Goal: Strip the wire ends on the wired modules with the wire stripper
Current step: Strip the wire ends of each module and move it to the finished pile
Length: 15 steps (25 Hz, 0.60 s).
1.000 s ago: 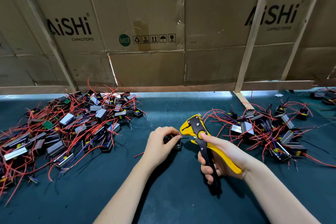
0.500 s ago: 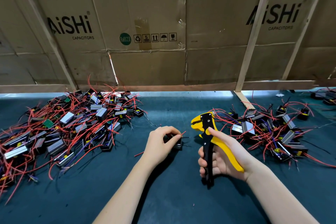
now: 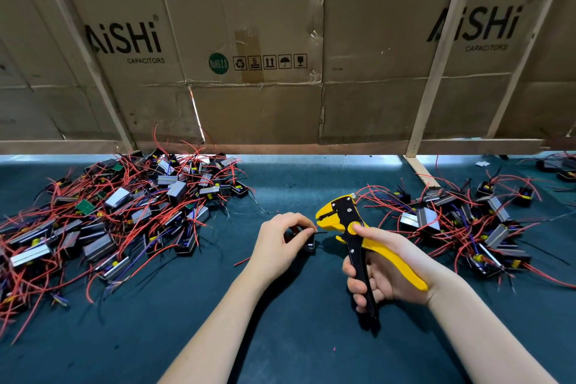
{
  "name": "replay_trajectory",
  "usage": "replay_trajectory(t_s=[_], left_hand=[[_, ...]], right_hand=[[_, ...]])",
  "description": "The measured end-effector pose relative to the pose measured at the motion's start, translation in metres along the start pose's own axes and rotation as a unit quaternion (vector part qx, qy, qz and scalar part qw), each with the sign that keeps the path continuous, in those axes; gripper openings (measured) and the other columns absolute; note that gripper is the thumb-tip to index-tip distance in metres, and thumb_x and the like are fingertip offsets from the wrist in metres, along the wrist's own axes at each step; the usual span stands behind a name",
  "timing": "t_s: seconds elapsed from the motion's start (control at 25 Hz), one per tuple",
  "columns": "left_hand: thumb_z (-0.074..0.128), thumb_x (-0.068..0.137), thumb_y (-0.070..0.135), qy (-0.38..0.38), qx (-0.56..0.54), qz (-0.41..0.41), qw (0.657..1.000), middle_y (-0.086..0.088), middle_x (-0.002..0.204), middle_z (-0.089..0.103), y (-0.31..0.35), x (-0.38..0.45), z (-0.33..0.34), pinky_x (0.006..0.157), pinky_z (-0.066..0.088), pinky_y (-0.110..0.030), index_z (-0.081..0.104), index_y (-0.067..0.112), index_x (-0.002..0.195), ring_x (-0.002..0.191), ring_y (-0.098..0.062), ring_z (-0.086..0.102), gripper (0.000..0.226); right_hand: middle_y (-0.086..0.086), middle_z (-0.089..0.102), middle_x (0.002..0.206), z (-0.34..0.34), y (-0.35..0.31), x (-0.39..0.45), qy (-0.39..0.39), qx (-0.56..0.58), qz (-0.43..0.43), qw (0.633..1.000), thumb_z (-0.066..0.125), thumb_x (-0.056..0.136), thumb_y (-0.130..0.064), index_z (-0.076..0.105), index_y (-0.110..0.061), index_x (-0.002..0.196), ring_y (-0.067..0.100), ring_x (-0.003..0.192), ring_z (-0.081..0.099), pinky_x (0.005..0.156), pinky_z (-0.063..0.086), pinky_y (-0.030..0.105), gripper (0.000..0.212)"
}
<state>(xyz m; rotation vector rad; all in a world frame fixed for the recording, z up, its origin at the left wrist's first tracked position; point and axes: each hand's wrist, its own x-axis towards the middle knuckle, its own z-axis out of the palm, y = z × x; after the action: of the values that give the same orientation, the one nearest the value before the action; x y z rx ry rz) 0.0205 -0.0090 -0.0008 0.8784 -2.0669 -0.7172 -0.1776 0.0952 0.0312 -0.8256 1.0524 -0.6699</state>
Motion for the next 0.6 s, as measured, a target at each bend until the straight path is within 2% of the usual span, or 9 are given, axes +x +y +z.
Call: replay_trajectory(t_s=[0.2, 0.32, 0.4, 0.52, 0.6], left_hand=[[0.068, 0.09, 0.016, 0.004, -0.007, -0.017, 1.0, 0.01, 0.087, 0.07, -0.002, 0.001, 0.0, 0.082, 0.047, -0.028, 0.073, 0.016, 0.089, 0.086, -0.012, 0.06, 0.005], [0.069, 0.089, 0.016, 0.007, -0.011, -0.024, 1.0, 0.01, 0.086, 0.07, -0.001, 0.0, 0.001, 0.08, 0.046, -0.026, 0.073, 0.016, 0.088, 0.084, -0.011, 0.06, 0.005], [0.069, 0.089, 0.017, 0.011, -0.012, -0.03, 0.999, 0.01, 0.084, 0.07, -0.002, 0.001, 0.001, 0.077, 0.046, -0.024, 0.073, 0.018, 0.087, 0.081, -0.01, 0.059, 0.004], [0.069, 0.089, 0.018, 0.013, 0.011, -0.014, 1.0, 0.011, 0.083, 0.067, -0.004, 0.001, 0.001, 0.078, 0.045, -0.025, 0.071, 0.018, 0.086, 0.08, -0.008, 0.056, 0.003], [0.068, 0.089, 0.017, 0.03, 0.065, -0.002, 0.997, 0.011, 0.081, 0.06, -0.006, 0.001, -0.001, 0.075, 0.043, -0.028, 0.068, 0.017, 0.085, 0.076, -0.005, 0.049, 0.004]], right_hand=[[0.011, 0.051, 0.061, 0.008, 0.002, 0.002, 0.05, -0.016, 0.003, 0.999, 0.045, 0.081, -0.072, 0.058, -0.009, 0.067, 0.028, 0.054, 0.055, 0.06, 0.052, 0.033, 0.065], [0.006, 0.041, 0.051, 0.013, 0.004, 0.005, 0.114, -0.023, -0.013, 0.993, 0.046, 0.076, -0.075, 0.052, -0.013, 0.058, 0.023, 0.042, 0.045, 0.048, 0.044, 0.026, 0.065], [0.005, 0.038, 0.048, 0.014, 0.004, 0.007, 0.146, -0.014, -0.024, 0.989, 0.047, 0.073, -0.077, 0.049, -0.014, 0.056, 0.021, 0.039, 0.041, 0.045, 0.04, 0.025, 0.065], [0.016, 0.055, 0.065, 0.013, 0.006, 0.007, 0.123, 0.026, -0.037, 0.991, 0.049, 0.077, -0.07, 0.058, -0.006, 0.072, 0.032, 0.059, 0.061, 0.059, 0.054, 0.033, 0.065], [0.022, 0.06, 0.077, 0.013, 0.006, 0.007, 0.115, 0.052, -0.034, 0.991, 0.053, 0.077, -0.064, 0.059, -0.002, 0.083, 0.039, 0.074, 0.066, 0.067, 0.058, 0.038, 0.062]])
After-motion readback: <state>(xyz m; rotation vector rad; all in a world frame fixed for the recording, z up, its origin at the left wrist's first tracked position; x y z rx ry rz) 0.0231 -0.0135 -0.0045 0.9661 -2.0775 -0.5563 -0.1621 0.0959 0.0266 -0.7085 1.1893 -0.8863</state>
